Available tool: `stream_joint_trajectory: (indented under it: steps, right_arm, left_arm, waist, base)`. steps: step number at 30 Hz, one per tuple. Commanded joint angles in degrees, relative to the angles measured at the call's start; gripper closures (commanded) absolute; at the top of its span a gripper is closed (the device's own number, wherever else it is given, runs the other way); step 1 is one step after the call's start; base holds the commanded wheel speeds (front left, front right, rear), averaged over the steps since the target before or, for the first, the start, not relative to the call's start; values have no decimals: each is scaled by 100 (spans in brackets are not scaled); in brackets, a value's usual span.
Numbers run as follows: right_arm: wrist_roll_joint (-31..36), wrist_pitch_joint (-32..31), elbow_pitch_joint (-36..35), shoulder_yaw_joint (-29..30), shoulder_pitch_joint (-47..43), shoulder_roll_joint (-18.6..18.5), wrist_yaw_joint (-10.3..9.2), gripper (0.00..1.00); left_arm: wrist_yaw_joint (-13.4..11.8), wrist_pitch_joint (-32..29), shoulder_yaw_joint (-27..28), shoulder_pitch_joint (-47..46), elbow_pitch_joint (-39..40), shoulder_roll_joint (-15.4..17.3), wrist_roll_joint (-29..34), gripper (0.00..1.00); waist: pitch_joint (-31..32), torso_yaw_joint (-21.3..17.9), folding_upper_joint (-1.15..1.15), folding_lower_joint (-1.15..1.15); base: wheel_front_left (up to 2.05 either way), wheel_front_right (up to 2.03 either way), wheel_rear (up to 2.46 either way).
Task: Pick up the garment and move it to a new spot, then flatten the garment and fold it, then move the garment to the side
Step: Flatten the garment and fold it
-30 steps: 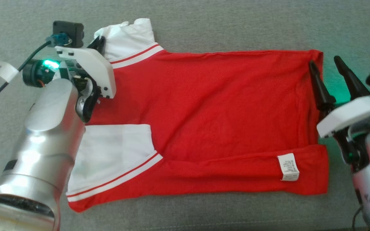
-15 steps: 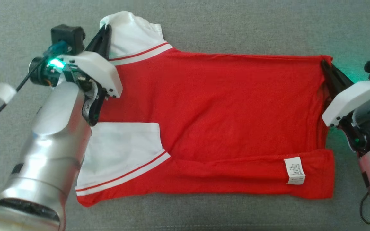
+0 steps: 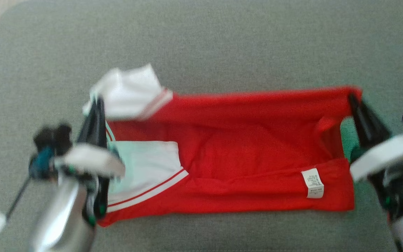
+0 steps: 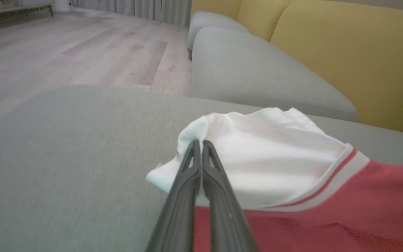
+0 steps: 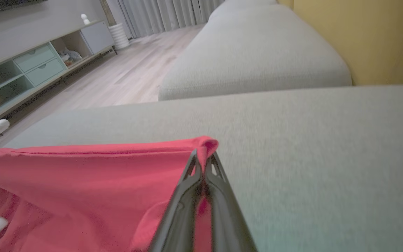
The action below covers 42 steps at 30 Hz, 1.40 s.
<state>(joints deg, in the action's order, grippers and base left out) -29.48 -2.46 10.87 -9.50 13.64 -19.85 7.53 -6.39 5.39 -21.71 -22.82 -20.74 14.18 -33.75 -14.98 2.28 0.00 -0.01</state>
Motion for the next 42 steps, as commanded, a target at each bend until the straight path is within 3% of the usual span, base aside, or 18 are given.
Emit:
stream_joint_trajectory:
  steps: [1, 6, 11, 12, 13, 14, 18, 21, 28, 34, 42]
  right_arm:
    - [39, -53, -255, 0, -206, -2, -4, 100]
    - [95, -348, -573, 272, -1150, 300, -4, 100]
    - [166, -483, -568, 455, -1636, 633, -4, 100]
    - [160, -528, -545, 467, -1700, 698, -4, 71]
    - [189, -564, -537, 463, -1753, 736, -4, 34]
    - [182, -575, -549, 471, -1796, 789, -4, 0]
    - [272, -578, -707, 508, -1961, 910, -4, 0]
    - [382, -484, -1055, 541, -2070, 970, -4, 0]
    - [1066, -165, -2123, 806, -1968, 1021, -4, 0]
    - [1756, -151, -2668, 1030, -1776, 1190, -4, 0]
    - [1928, -228, -2837, 1061, -1814, 1340, -4, 0]
  left_arm:
    - [-109, -41, 301, 172, 349, 226, -74, 100]
    - [-529, -446, 382, 1583, 1363, 218, -455, 100]
    - [-569, -734, 341, 2253, 1635, 90, -844, 100]
    - [-562, -781, 332, 2319, 1595, 50, -921, 70]
    - [-551, -794, 330, 2361, 1550, 16, -975, 0]
    - [-533, -793, 328, 2392, 1484, -3, -1011, 0]
    - [-525, -539, 378, 2443, 1316, -47, -982, 0]
    - [-657, -132, 478, 2412, 1356, -51, -780, 0]
    - [-1297, 595, 446, 2107, 1799, 300, 372, 0]
    - [-1540, 537, 159, 1745, 2181, 559, 1097, 0]
    - [-1598, 154, -6, 1609, 2225, 707, 1283, 0]
  waist:
    - [105, 28, 0, 1]
    - [237, 3, 0, 1]
    - [276, -22, 0, 1]
    - [290, -30, 0, 1]
    - [307, -40, 0, 1]
    - [323, -51, 0, 1]
    - [415, -104, 0, 1]
    - [470, -130, 0, 1]
    - [555, -208, 0, 1]
    - [622, -212, 0, 1]
    - [631, -232, 0, 1]
  base:
    - [0, 0, 0]
    - [0, 0, 0]
    - [0, 0, 0]
    - [0, 0, 0]
    - [0, 0, 0]
    - [0, 0, 0]
    - [0, 0, 0]
    - [0, 0, 0]
    - [0, 0, 0]
    - [0, 0, 0]
    - [0, 0, 0]
